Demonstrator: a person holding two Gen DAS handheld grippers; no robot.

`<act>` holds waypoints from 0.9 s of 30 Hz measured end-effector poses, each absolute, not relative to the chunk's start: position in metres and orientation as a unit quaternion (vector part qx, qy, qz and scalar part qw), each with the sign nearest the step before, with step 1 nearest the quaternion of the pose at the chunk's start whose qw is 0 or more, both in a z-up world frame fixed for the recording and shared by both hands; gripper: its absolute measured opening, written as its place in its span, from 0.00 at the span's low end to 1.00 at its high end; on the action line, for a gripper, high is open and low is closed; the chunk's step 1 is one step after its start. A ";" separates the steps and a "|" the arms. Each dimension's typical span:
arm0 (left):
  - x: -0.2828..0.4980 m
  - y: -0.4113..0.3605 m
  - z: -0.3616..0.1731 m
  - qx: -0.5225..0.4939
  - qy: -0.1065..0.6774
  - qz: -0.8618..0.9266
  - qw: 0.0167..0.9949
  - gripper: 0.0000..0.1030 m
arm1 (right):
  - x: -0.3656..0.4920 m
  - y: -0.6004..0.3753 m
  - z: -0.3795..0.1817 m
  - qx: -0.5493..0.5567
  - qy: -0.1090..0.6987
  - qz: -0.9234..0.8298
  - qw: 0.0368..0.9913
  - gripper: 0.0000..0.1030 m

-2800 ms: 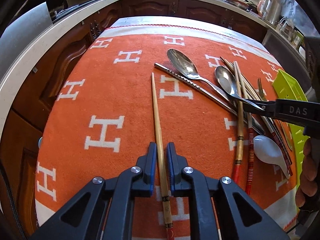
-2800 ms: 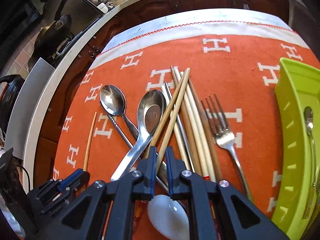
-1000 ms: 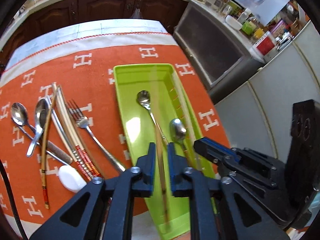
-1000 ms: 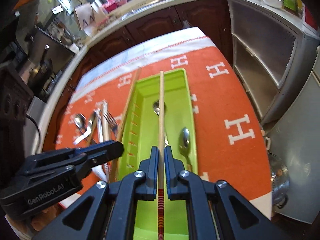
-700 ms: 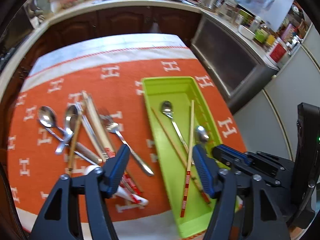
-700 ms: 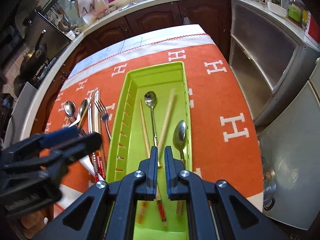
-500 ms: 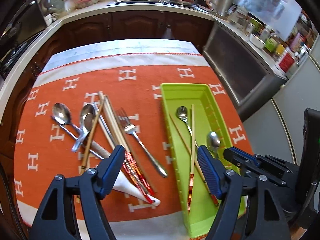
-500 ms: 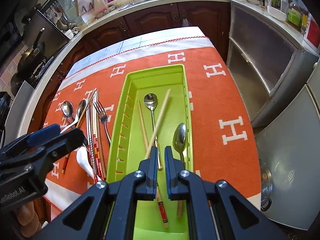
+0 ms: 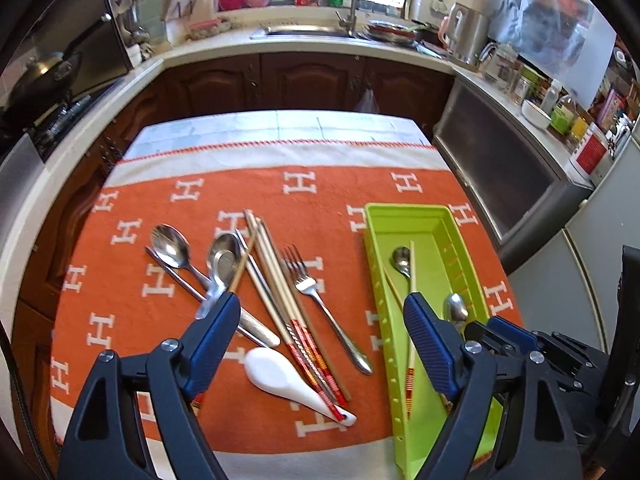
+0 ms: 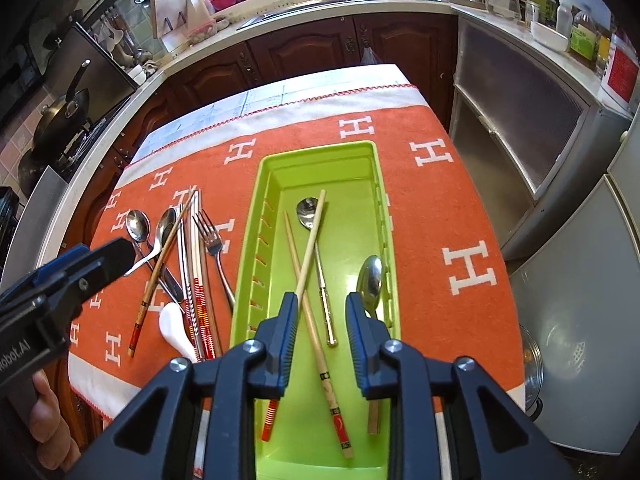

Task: Organize utensils
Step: 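Move both open grippers back over the utensil pile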

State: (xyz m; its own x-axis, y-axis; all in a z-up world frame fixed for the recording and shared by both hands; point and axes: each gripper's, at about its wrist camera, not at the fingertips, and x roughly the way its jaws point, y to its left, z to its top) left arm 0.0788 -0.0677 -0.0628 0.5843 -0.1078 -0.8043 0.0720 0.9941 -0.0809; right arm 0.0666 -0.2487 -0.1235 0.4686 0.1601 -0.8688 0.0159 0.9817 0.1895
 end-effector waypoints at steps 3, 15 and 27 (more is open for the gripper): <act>0.075 -0.059 -0.057 -0.015 0.438 -0.037 0.898 0.80 | 0.066 -0.243 -0.121 0.080 0.509 0.040 0.856 0.30; 0.060 -0.016 -0.049 0.004 0.412 0.009 0.911 0.81 | 0.060 -0.216 -0.108 0.058 0.494 0.064 0.865 0.30; 0.050 0.043 -0.061 -0.036 0.411 0.031 0.910 0.81 | 0.062 -0.173 -0.104 0.022 0.489 0.084 0.868 0.30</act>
